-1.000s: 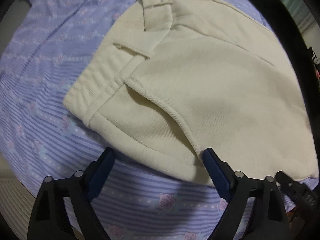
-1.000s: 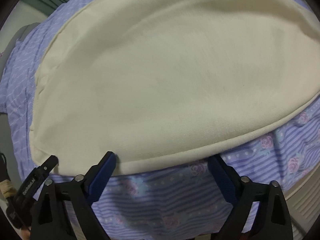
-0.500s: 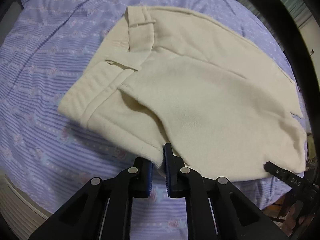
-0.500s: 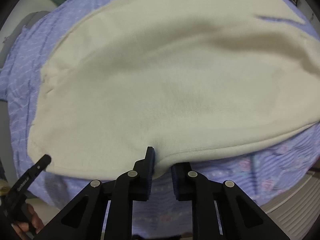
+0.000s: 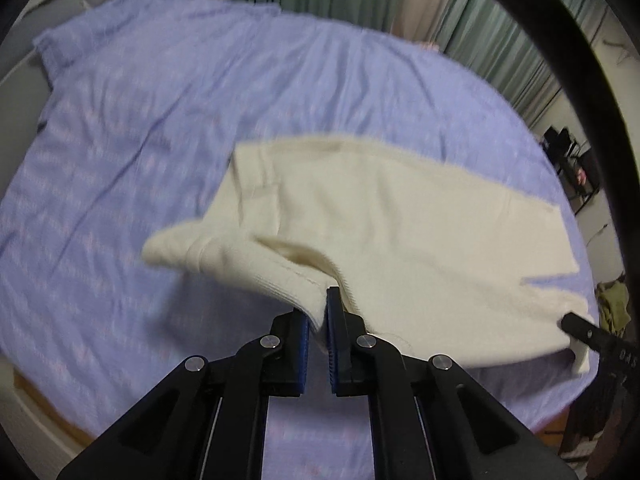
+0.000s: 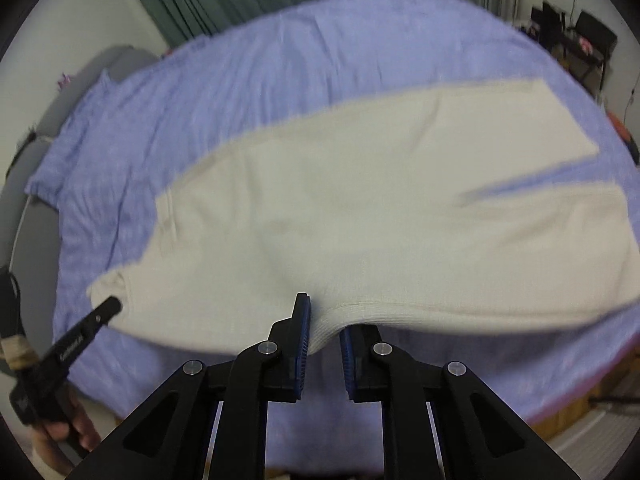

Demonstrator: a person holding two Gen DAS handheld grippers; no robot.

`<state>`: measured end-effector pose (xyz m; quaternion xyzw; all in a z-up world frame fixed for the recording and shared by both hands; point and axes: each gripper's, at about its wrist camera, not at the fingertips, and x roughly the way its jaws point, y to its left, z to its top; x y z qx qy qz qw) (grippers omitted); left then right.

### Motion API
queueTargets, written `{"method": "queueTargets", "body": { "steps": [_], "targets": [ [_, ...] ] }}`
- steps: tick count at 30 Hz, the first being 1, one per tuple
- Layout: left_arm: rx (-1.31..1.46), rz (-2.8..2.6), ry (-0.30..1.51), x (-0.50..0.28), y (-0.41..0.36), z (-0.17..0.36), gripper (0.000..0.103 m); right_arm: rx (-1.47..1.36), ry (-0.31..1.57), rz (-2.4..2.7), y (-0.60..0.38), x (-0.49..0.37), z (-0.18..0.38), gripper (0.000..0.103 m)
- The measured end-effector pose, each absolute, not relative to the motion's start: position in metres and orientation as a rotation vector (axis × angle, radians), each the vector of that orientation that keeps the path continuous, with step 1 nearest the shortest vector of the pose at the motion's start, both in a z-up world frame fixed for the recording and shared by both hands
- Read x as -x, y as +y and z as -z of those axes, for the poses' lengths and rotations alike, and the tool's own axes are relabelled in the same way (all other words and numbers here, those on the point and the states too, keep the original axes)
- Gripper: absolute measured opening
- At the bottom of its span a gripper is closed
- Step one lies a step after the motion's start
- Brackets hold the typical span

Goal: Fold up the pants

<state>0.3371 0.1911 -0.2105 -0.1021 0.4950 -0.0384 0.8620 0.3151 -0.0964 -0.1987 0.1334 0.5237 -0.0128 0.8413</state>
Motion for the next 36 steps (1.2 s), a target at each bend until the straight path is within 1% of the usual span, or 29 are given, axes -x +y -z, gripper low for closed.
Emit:
{"method": "queueTargets", "body": {
  "steps": [2,5,8,11,14,20,22,23,24,25,26,27,28,29,31,36],
  "targets": [
    [0.224,0.074,0.995,-0.372,0.183,0.207,0.009,-0.271,1.053,0.032,-0.106,-0.339,0.193,0.015],
    [0.213,0.067,0.938,-0.416,0.182,0.207,0.009,-0.260,0.985,0.038,-0.105,-0.399,0.195,0.015],
    [0.197,0.060,0.936,-0.461,0.183,0.220,0.010,-0.249,0.964,0.033,-0.104,-0.460,0.208,0.015],
    [0.197,0.054,0.973,-0.512,0.188,0.242,0.010,-0.228,0.987,0.027,-0.100,-0.514,0.229,0.015],
    [0.169,0.048,1.007,-0.545,0.185,0.261,0.010,-0.203,1.038,0.014,-0.094,-0.557,0.256,0.015],
    [0.123,0.021,1.075,-0.589,0.183,0.297,0.010,-0.087,1.111,0.019,-0.079,-0.599,0.291,0.016],
    [0.124,0.003,1.115,-0.597,0.181,0.309,0.014,-0.081,1.149,0.019,-0.079,-0.604,0.299,0.019],
    [0.120,-0.004,1.127,-0.599,0.181,0.312,0.018,-0.078,1.168,0.016,-0.079,-0.605,0.301,0.021],
    [0.115,-0.017,1.136,-0.601,0.181,0.312,0.021,-0.076,1.173,0.012,-0.078,-0.605,0.302,0.028],
    [0.105,-0.040,1.122,-0.598,0.180,0.307,0.038,-0.074,1.172,0.000,-0.077,-0.605,0.300,0.039],
    [0.089,-0.067,1.083,-0.593,0.180,0.298,0.068,-0.080,1.160,-0.019,-0.075,-0.603,0.297,0.048],
    [0.074,-0.088,1.027,-0.588,0.181,0.287,0.080,-0.088,1.138,-0.035,-0.074,-0.598,0.291,0.065],
    [0.066,-0.094,0.979,-0.582,0.181,0.277,0.089,-0.093,1.114,-0.048,-0.071,-0.594,0.284,0.076],
    [0.057,-0.083,0.944,-0.576,0.180,0.265,0.089,-0.091,1.093,-0.053,-0.069,-0.592,0.279,0.078],
    [0.039,-0.027,0.942,-0.568,0.178,0.251,0.089,-0.058,1.038,-0.052,-0.062,-0.579,0.260,0.078],
    [-0.061,0.087,0.875,-0.517,0.158,0.206,0.089,-0.031,0.950,-0.091,-0.057,-0.531,0.214,0.078]
  ]
}}
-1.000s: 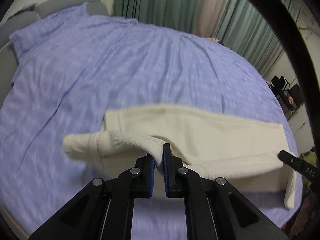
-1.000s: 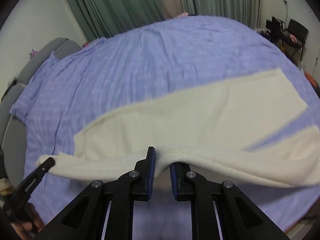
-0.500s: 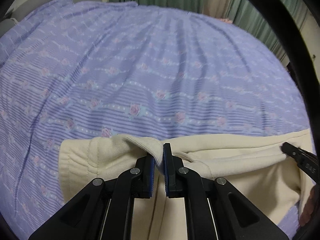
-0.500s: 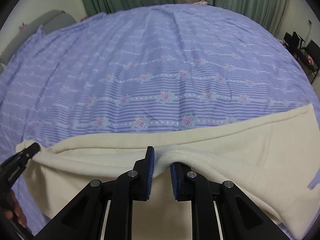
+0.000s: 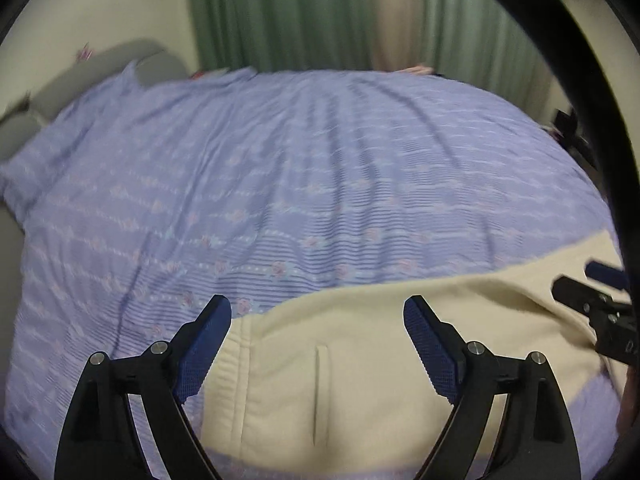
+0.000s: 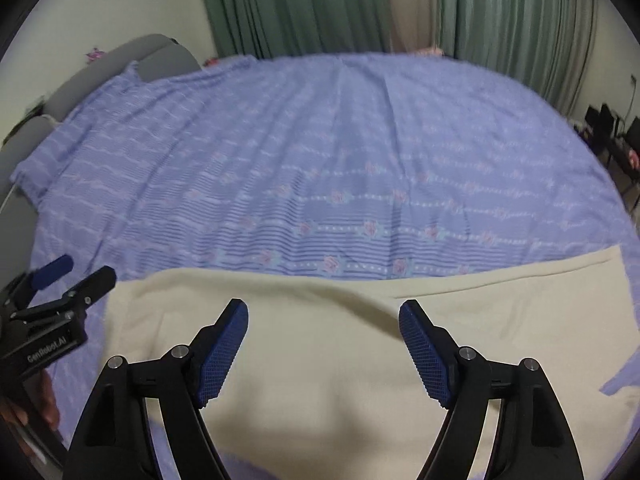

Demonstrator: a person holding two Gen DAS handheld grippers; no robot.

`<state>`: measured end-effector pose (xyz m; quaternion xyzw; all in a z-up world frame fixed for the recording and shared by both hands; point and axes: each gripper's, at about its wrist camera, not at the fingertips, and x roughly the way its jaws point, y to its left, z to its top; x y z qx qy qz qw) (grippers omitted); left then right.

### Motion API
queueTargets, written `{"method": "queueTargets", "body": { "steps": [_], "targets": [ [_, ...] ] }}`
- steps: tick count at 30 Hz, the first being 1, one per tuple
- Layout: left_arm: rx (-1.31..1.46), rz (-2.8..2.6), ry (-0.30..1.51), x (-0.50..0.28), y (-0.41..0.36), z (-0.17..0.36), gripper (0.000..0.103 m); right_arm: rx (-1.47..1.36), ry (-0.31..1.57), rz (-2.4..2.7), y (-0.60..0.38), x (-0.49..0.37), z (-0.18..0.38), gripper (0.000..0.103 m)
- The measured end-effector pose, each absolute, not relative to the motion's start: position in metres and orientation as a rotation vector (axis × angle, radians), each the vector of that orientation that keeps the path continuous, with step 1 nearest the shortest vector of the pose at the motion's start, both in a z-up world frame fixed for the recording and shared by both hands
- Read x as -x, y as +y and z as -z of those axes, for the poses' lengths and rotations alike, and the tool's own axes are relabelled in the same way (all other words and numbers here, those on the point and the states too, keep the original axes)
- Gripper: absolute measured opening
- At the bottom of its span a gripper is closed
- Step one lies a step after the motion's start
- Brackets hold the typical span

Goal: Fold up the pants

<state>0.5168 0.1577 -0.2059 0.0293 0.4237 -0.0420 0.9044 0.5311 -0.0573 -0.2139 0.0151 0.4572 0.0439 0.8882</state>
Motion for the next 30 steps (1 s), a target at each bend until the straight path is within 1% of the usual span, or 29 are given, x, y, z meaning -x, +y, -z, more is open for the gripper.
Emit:
{"method": "queueTargets", "body": {
  "steps": [5,6,7,10,13,19,23,27,30],
  "targets": [
    [-0.106,0.176,0.813,-0.460,0.131,0.151,0.089,-0.021,0.900,-0.080,-0.069,-0.468,0.164,0.078],
    [-0.125,0.188,0.799,-0.449,0.123,0.140,0.089,-0.030,0.894,-0.081,-0.073,-0.453,0.153,0.080],
    [-0.136,0.203,0.786,-0.440,0.118,0.128,0.090,-0.038,0.884,-0.081,-0.078,-0.440,0.142,0.082],
    [-0.151,0.256,0.748,-0.412,0.102,0.100,0.095,-0.063,0.853,-0.053,-0.092,-0.403,0.113,0.085],
    [-0.127,0.309,0.723,-0.383,0.086,0.077,0.097,-0.078,0.830,-0.015,-0.111,-0.361,0.086,0.085],
    [-0.071,0.403,0.703,-0.337,0.050,0.051,0.097,-0.063,0.795,0.075,-0.157,-0.288,0.051,0.085],
    [-0.073,0.440,0.694,-0.314,0.021,0.042,0.097,-0.050,0.791,0.131,-0.193,-0.250,0.040,0.085],
    [-0.048,0.461,0.666,-0.290,-0.017,0.032,0.097,-0.099,0.775,0.150,-0.241,-0.219,0.033,0.085],
    [-0.020,0.455,0.651,-0.274,-0.051,0.032,0.097,-0.105,0.757,0.155,-0.277,-0.208,0.033,0.085]
  ]
}}
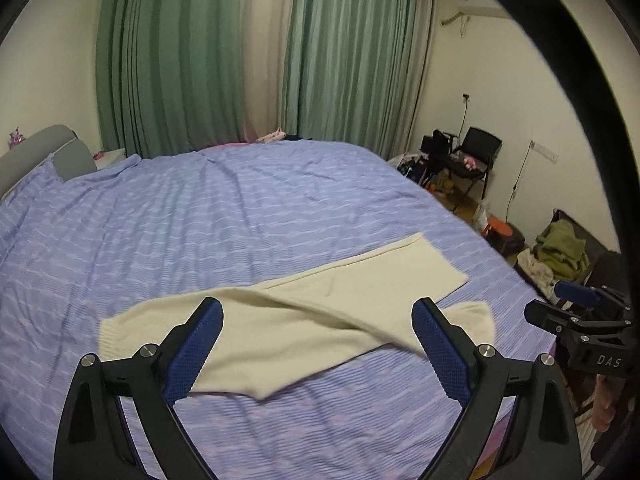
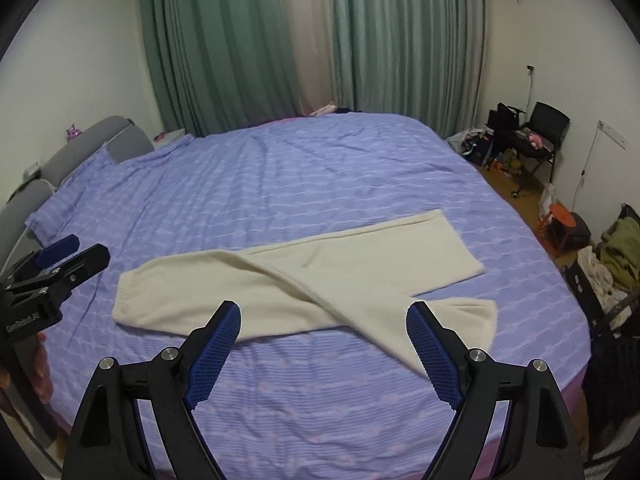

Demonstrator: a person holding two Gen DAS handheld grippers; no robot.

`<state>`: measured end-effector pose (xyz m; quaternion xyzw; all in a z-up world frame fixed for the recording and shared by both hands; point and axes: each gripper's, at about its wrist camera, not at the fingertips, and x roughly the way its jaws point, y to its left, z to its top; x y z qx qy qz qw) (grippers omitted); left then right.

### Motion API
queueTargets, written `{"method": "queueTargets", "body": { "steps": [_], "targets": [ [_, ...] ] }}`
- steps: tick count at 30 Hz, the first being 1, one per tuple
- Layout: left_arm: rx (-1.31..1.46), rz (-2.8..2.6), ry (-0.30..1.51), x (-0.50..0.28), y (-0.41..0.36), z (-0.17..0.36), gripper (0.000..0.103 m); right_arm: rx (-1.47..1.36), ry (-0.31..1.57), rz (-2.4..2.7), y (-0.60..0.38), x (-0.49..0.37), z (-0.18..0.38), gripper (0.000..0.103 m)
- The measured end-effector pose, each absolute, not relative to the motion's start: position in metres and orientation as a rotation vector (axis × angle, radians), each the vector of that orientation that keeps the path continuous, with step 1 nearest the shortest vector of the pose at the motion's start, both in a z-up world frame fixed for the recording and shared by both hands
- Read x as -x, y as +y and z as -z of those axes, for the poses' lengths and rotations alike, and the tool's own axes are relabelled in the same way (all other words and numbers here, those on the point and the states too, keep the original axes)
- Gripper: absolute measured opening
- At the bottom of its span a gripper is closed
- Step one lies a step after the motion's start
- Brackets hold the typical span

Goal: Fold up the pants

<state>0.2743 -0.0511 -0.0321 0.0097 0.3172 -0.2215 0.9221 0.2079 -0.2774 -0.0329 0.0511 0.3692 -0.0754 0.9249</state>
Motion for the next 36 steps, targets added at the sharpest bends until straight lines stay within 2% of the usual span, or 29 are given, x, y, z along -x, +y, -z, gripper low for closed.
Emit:
{"method": "queueTargets", "body": {
  "steps": [11,18,36],
  "targets": [
    [0.018,0.306,0.720,-0.235,-0.187,0.066,0.097,-0.183,0.806,0.026,-0.428,-0.204,0.064,0.085],
    [-0.011,0.315,0.789,-0.244,-0.237,0.098,0.097,-0.258,0.867,0.022,-0.483,-0.207,0.103,0.085],
    [-0.015,0.385,1.051,-0.337,-0.298,0.264,0.096,-0.558,1.091,0.212,-0.543,-0.221,0.289,0.084]
  ]
}}
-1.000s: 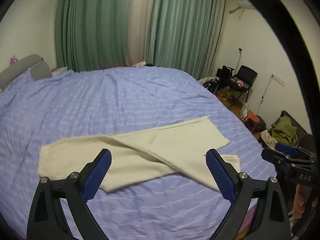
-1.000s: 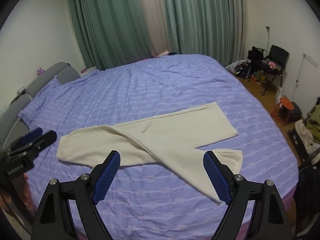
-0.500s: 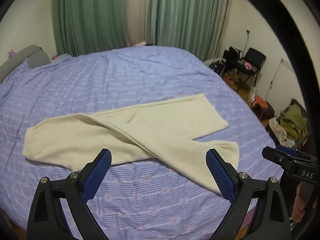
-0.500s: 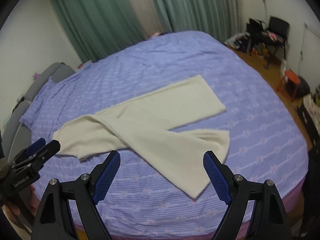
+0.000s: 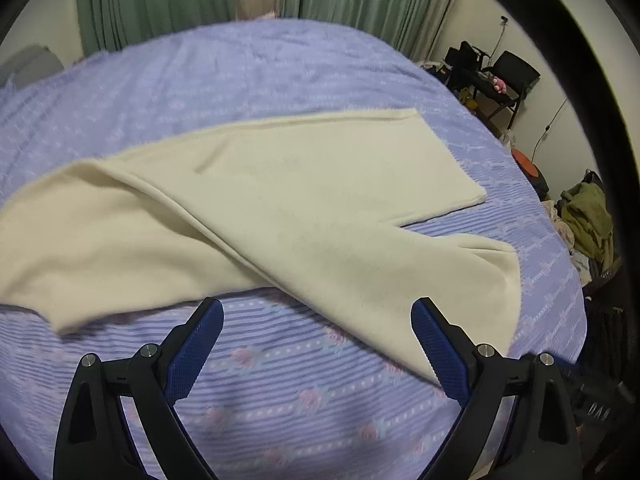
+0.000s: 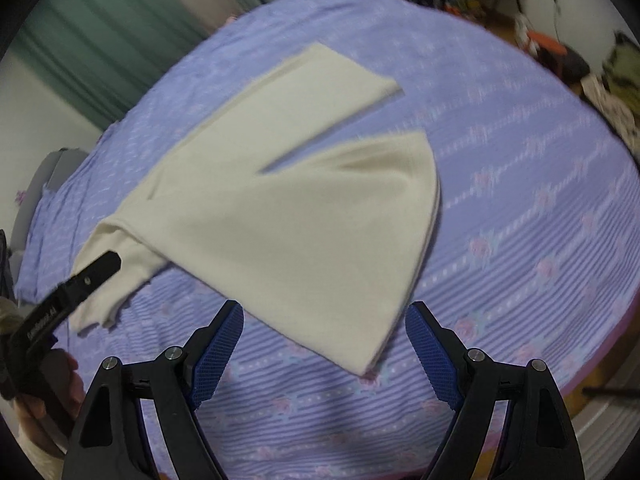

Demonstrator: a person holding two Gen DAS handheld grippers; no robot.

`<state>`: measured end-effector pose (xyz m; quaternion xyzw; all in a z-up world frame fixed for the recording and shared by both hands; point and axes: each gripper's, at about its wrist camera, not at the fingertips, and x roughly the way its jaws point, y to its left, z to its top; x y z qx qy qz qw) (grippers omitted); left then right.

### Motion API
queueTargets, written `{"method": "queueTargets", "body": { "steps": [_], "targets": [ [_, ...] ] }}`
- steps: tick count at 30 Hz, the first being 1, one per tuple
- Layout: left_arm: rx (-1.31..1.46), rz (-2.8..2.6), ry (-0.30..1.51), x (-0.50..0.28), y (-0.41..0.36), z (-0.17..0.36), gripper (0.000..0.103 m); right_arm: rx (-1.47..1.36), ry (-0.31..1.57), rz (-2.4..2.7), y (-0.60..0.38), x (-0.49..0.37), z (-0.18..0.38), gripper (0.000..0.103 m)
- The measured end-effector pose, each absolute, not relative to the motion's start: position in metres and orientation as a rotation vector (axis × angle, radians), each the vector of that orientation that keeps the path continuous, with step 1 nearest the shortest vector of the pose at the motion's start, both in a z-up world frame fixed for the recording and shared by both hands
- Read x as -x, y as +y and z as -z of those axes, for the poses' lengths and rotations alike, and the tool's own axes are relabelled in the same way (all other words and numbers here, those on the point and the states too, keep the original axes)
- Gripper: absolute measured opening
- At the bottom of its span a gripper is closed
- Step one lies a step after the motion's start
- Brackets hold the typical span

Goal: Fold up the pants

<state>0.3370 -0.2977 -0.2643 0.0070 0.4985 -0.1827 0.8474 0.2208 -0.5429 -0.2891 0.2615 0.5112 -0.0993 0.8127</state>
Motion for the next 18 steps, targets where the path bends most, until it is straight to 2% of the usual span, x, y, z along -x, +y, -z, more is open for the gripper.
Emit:
{"method": "queueTargets", "body": {
  "steps": [11,13,15,17,18],
  "targets": [
    [0.069,0.382,1.195,-0.371,-0.317,0.325,0.090,-0.662,1.147,0.327,-0.558,-0.218,0.347,0.079],
    [0.084,0.376,1.215,-0.374,-0.317,0.334,0.087,-0.688,1.165,0.329,-0.560,-0.216,0.357,0.076],
    [0.111,0.379,1.236,-0.377,-0.316,0.341,0.078,-0.724,1.188,0.322,-0.560,-0.216,0.365,0.068],
    [0.151,0.395,1.269,-0.379,-0.316,0.347,0.055,-0.704,1.197,0.313,-0.557,-0.219,0.366,0.058],
    [0.170,0.406,1.278,-0.379,-0.315,0.349,0.048,-0.700,1.200,0.291,-0.555,-0.221,0.366,0.041]
  ]
}}
